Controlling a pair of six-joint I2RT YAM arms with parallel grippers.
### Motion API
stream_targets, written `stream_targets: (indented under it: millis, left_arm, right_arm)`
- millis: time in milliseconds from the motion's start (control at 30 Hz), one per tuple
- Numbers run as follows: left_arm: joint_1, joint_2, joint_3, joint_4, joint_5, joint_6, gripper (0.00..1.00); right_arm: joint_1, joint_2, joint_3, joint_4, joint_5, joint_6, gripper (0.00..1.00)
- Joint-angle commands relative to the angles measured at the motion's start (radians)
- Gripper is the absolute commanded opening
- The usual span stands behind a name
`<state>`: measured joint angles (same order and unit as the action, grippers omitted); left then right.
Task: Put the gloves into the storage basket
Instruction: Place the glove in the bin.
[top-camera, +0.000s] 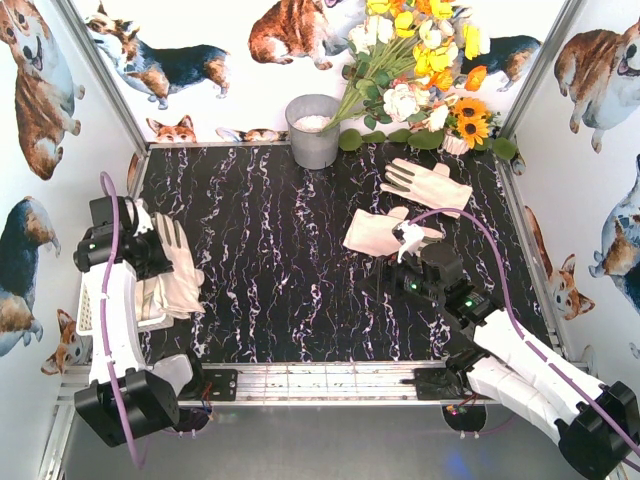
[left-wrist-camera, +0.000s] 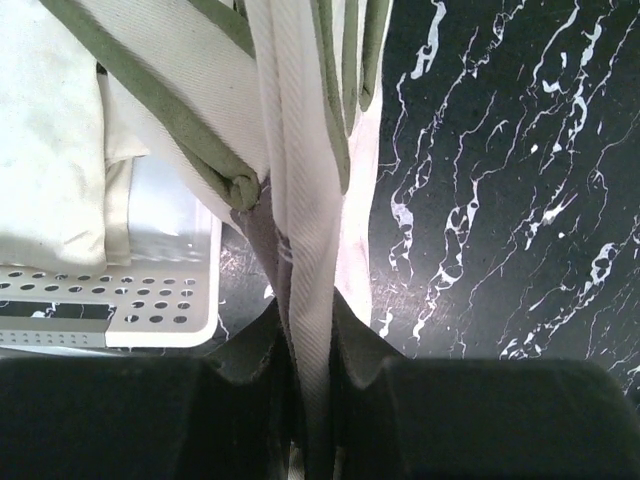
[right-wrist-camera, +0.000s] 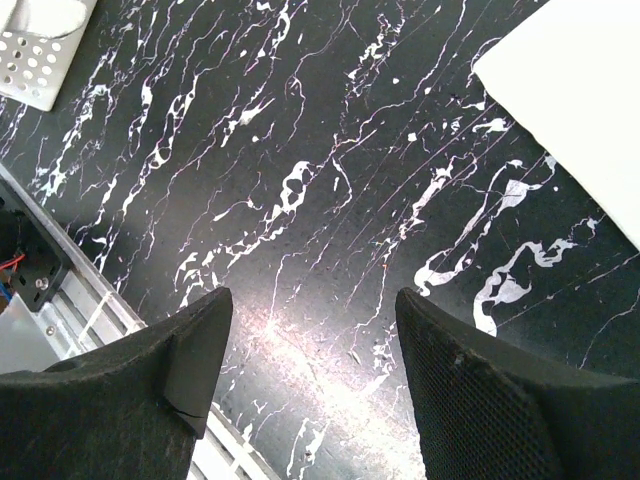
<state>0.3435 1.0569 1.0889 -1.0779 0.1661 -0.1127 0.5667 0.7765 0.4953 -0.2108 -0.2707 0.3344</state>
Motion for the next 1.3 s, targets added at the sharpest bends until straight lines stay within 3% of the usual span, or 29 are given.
stream_targets:
  millis: [0,233,500,700,1267]
  left_arm:
    - [0.062,0.017,-0.029,0.07,0.023,0.028,0.0]
    - [0.098,0.082,0.033,0.03,-0.156,-0.024,0.0]
    - [0.13,0.126,0.046,0.04,-0.218,-0.026,0.0]
    - [0.132,0.124,0.055,0.059,-0.342,-0.013,0.0]
    - [0.132,0.142,-0.028,0.191,-0.428,0.118,0.0]
  right_arm:
    - [-0.002,-0.013,0.029,0.027,0.009,-0.012,0.68]
    - [-0.002,-0.021,0.022,0.03,0.012,-0.013,0.68]
    - [-0.002,-0.006,0.027,0.022,-0.001,-0.018,0.68]
    - [-0.002,-0.008,0.031,0.022,0.001,0.003,0.68]
    - [-0.002,-0.006,0.035,-0.003,-0.008,0.032,0.68]
